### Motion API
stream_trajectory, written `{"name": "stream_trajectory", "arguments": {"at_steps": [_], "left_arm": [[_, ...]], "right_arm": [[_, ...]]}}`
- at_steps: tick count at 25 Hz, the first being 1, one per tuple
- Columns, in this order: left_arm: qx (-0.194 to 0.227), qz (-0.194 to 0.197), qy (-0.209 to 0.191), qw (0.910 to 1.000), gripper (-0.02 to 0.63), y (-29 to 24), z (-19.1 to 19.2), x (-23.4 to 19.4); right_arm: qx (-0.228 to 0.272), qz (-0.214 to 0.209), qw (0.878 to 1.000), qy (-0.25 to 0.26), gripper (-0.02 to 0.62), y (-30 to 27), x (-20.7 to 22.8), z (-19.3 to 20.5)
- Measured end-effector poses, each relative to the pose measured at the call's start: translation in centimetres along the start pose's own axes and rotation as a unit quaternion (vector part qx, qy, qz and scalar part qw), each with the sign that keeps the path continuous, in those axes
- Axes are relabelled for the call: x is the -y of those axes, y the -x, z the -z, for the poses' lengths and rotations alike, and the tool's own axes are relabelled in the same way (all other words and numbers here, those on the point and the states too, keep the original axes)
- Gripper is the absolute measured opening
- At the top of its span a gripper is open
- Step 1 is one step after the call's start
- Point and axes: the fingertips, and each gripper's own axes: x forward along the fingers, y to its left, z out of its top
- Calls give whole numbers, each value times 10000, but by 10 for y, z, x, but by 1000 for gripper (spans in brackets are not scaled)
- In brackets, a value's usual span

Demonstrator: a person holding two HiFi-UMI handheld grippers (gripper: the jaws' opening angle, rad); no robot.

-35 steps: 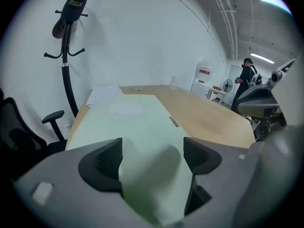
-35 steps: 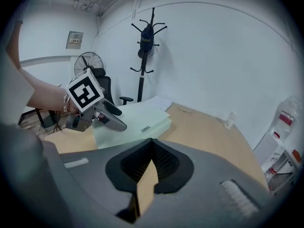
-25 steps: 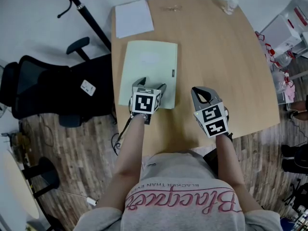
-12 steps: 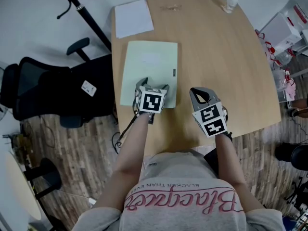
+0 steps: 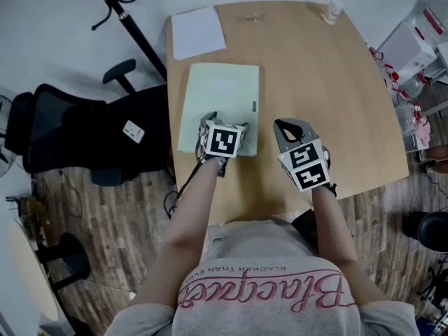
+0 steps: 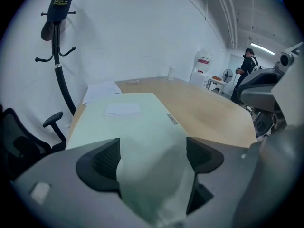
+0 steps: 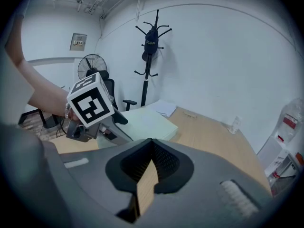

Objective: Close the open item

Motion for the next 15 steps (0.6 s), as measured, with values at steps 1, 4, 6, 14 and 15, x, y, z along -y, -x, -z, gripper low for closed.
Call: {"name": "stream_trajectory", "arguments": {"at_steps": [1,4,6,14,15], "left_arm": [[11,-9,-16,10000,461,3,-1,0],[134,-62,-110,9998,461,16,-6,-4],[293,-66,-82,9995,455,27,-11,-7],[1070,-188,-17,9941,414,78,-40,-24],[1150,-225,-11,9931,407,84,-43,-27]], "right_arm": [[50,42,10000,-12,3,1,2,-4],[195,157,9996,-94,3,6,9,-14],[280,218,9993,-148,3,10,10,-21],[700,396,9967,-131,3,21,9,-53],[761,409,9962,-126,3,23,9,-57]]}}
